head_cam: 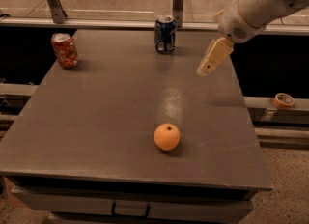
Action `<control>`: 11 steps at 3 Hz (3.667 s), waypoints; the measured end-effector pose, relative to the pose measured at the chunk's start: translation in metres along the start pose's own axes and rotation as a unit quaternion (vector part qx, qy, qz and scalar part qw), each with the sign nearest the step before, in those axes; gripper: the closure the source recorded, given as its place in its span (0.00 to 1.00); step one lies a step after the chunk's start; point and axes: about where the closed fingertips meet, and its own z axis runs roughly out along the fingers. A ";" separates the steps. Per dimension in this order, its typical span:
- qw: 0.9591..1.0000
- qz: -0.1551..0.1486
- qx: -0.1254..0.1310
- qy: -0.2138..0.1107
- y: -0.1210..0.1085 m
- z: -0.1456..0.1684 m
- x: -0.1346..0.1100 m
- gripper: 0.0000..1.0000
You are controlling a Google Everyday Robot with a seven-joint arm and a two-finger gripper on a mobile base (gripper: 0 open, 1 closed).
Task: Move pepsi can near orange
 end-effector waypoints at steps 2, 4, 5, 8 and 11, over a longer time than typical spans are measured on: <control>0.999 0.022 0.005 -0.031 -0.008 0.012 -0.014 0.00; 0.993 0.058 0.001 -0.107 -0.051 0.077 -0.063 0.00; 0.987 0.086 0.011 -0.139 -0.066 0.106 -0.081 0.00; 0.961 0.175 0.055 -0.206 -0.107 0.158 -0.087 0.41; 0.955 0.142 -0.009 -0.259 -0.064 0.108 -0.110 1.00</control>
Offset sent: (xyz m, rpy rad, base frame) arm 0.0252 0.0269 0.0001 0.1487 -0.0179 -0.0148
